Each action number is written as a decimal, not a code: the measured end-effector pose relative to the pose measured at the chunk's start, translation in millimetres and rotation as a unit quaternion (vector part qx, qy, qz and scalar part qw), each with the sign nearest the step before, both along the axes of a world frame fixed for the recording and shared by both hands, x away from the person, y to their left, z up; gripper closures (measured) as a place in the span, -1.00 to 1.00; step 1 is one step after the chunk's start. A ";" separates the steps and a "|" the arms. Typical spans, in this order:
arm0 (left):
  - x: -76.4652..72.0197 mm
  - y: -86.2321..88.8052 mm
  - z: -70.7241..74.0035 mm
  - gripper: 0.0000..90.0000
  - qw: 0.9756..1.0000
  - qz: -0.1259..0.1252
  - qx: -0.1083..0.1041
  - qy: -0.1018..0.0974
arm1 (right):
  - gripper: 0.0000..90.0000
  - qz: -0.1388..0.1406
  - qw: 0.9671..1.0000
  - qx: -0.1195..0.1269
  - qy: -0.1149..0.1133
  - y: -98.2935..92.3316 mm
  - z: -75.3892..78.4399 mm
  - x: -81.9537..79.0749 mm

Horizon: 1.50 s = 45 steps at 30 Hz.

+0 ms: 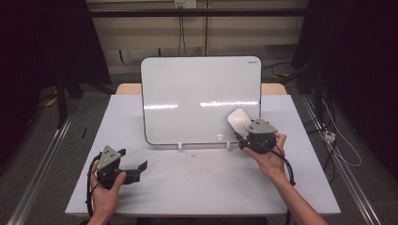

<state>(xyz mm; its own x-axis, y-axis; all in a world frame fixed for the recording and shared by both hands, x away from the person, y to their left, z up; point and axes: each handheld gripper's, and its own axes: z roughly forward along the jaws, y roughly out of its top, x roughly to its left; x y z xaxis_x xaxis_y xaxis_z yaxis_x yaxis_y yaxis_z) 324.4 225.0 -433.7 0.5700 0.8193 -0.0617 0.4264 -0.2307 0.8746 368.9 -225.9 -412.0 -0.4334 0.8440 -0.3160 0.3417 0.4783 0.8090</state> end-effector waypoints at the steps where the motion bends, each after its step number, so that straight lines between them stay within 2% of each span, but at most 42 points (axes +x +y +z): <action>1: 0.1 0.2 0.2 -0.87 1.000 -0.001 0.000 0.000 | -0.30 -0.003 1.000 -0.004 -0.003 0.2 -0.9 1.6; 5: 1.0 2.2 -0.8 -0.87 1.000 0.001 -0.001 0.002 | -0.30 -0.011 1.000 -0.004 -0.002 -2.1 -4.5 8.9; 7: 0.9 2.1 -0.8 -0.87 1.000 0.002 0.000 0.003 | -0.30 -0.014 1.000 -0.014 -0.005 -1.6 -8.1 11.3; 10: 1.0 1.1 -0.5 -0.87 1.000 0.000 0.002 0.001 | -0.30 -0.016 1.000 -0.021 -0.010 0.0 -8.7 11.9; 18: 1.4 -1.9 -0.5 -0.87 1.000 -0.002 0.004 0.002 | -0.31 -0.020 1.000 -0.021 -0.009 0.9 -9.8 12.1; 23: 1.3 -2.7 0.3 -0.87 1.000 -0.002 0.007 0.000 | -0.33 -0.019 1.000 -0.006 0.000 -1.3 -9.8 12.9; 29: 1.4 -3.7 0.2 -0.87 1.000 0.001 0.007 0.002 | -0.41 -0.017 1.000 0.000 0.011 -4.0 -9.8 13.7; 38: 1.3 -4.6 1.2 -0.87 1.000 0.005 0.005 0.002 | -0.67 -0.012 0.999 0.026 0.022 -8.5 -9.1 14.3; 41: 2.0 -5.2 -0.1 -0.87 1.000 0.004 0.006 0.006 | -0.85 -0.018 0.999 0.036 0.023 -10.1 -8.9 14.8; 45: 2.9 -5.6 0.1 -0.87 1.000 0.003 0.007 0.005 | -0.88 -0.016 0.998 0.052 0.026 -13.1 -7.2 14.2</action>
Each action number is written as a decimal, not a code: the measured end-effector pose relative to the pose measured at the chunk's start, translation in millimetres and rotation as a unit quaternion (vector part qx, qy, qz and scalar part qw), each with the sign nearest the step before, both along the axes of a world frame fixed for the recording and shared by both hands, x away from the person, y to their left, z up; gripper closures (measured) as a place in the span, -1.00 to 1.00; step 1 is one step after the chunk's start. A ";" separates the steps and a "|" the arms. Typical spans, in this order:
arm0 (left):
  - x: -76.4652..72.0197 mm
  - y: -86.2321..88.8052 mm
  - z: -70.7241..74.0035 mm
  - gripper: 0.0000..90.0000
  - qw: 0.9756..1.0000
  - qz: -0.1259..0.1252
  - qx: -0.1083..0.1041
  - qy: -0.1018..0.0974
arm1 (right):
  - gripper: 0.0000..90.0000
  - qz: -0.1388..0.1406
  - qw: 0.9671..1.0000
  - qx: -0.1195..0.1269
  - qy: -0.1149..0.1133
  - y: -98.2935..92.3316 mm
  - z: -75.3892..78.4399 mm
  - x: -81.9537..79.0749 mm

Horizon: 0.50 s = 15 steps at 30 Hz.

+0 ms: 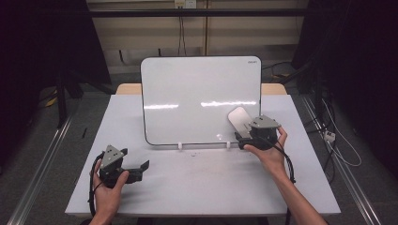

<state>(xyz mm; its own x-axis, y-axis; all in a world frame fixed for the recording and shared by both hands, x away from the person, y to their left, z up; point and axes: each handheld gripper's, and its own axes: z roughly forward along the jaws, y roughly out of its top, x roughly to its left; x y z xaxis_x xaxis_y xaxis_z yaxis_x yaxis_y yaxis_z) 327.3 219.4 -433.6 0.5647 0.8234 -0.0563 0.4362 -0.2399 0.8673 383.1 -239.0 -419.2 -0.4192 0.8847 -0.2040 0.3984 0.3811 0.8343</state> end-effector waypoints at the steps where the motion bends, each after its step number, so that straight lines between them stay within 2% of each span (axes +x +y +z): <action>1: 0.2 0.0 0.0 -0.87 1.000 -0.001 0.000 0.000 | -0.88 -0.003 1.000 0.002 0.000 -0.2 0.5 -0.3; 4: 0.5 0.0 -0.4 -0.87 1.000 -0.001 -0.002 0.001 | -0.90 0.003 1.000 0.017 0.001 -1.3 1.7 -0.7; 15: -1.0 2.7 -0.4 -0.87 1.000 -0.004 -0.002 -0.001 | -0.90 0.002 1.000 0.027 0.004 0.0 4.3 -0.7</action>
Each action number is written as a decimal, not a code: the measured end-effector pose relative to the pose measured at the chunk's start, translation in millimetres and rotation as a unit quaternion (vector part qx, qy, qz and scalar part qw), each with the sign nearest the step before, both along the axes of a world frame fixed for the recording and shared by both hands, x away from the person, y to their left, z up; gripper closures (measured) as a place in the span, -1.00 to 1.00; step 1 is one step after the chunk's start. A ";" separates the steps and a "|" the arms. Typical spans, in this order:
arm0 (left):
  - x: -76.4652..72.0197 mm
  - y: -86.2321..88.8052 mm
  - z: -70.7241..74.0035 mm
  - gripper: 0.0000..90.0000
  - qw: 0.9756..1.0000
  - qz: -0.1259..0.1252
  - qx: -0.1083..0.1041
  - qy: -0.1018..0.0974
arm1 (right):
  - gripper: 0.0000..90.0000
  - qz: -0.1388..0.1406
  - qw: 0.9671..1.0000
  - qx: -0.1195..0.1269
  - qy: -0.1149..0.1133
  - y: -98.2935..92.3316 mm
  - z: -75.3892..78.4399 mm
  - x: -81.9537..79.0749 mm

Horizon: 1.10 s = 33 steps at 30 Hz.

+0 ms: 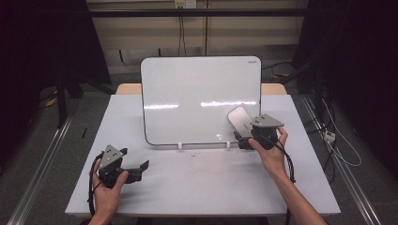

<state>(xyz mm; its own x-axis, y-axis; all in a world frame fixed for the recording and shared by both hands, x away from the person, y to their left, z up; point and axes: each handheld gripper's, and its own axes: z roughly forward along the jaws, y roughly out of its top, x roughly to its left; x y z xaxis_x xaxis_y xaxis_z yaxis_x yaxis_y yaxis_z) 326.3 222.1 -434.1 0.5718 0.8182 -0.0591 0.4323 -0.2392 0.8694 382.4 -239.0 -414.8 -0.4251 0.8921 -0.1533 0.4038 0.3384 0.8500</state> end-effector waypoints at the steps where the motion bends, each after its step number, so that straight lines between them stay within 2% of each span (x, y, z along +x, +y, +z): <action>1: -0.4 0.8 -0.2 -0.87 1.000 0.001 0.000 0.000 | -0.90 -0.001 1.000 0.001 0.000 0.1 0.3 0.1; 8: 0.1 4.2 -0.3 -0.87 1.000 0.002 -0.004 0.000 | -0.90 0.005 0.999 0.044 0.011 -2.4 1.9 0.2; 15: -0.4 4.8 -1.0 -0.87 1.000 0.006 -0.004 0.002 | -0.89 -0.002 0.999 0.050 0.013 -4.3 3.0 -2.7; 20: -1.8 4.3 -1.1 -0.87 1.000 0.006 -0.004 0.003 | -0.88 -0.010 0.998 0.056 -0.003 -6.0 3.4 -9.1; 33: 0.0 6.2 1.7 -0.87 1.000 0.010 -0.010 -0.005 | -0.85 -0.020 0.998 0.055 -0.013 -9.9 0.9 -23.5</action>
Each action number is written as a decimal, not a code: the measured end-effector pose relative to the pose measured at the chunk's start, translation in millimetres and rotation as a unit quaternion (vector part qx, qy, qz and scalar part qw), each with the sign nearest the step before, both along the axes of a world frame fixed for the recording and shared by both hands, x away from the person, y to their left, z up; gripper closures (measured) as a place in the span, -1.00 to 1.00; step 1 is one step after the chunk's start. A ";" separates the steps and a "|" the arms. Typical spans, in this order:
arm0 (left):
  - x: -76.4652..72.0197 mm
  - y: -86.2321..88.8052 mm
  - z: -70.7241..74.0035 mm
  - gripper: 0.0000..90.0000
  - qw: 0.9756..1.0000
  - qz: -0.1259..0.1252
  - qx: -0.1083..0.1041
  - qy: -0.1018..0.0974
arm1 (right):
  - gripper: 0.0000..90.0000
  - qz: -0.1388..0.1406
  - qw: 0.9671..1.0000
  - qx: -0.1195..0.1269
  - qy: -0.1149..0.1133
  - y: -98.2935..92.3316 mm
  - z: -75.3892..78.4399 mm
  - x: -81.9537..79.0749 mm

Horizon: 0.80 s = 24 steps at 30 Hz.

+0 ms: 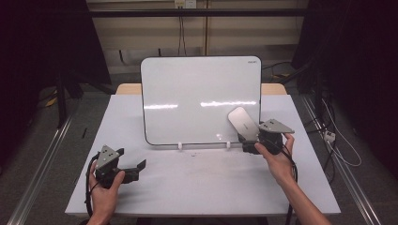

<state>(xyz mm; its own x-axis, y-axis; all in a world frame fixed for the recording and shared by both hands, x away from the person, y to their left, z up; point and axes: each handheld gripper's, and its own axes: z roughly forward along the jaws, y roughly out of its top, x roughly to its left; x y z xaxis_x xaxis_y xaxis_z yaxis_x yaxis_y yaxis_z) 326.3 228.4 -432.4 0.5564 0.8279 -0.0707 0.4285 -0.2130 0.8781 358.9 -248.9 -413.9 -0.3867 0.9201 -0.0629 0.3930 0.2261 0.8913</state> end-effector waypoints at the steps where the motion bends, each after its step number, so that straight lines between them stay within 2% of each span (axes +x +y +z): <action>1: 0.0 0.0 0.4 -0.87 1.000 0.000 0.000 -0.002 | -0.85 0.002 1.000 0.000 -0.001 -0.5 0.4 -1.7; 4: 0.3 -0.6 1.4 -0.87 1.000 0.003 -0.003 -0.003 | -0.85 0.000 1.000 -0.001 -0.002 -2.9 1.4 -7.4; 7: 1.1 -1.4 2.8 -0.87 1.000 0.005 -0.004 -0.005 | -0.85 0.001 1.000 0.010 -0.002 -7.4 1.6 -12.8; 14: 3.3 -4.0 3.6 -0.87 1.000 0.008 -0.007 -0.007 | -0.85 -0.011 1.000 0.015 -0.004 -20.5 3.5 -26.8; 24: 3.1 -2.4 3.7 -0.87 1.000 0.011 -0.009 -0.006 | -0.85 -0.024 1.000 0.019 0.007 -32.7 -5.1 -43.8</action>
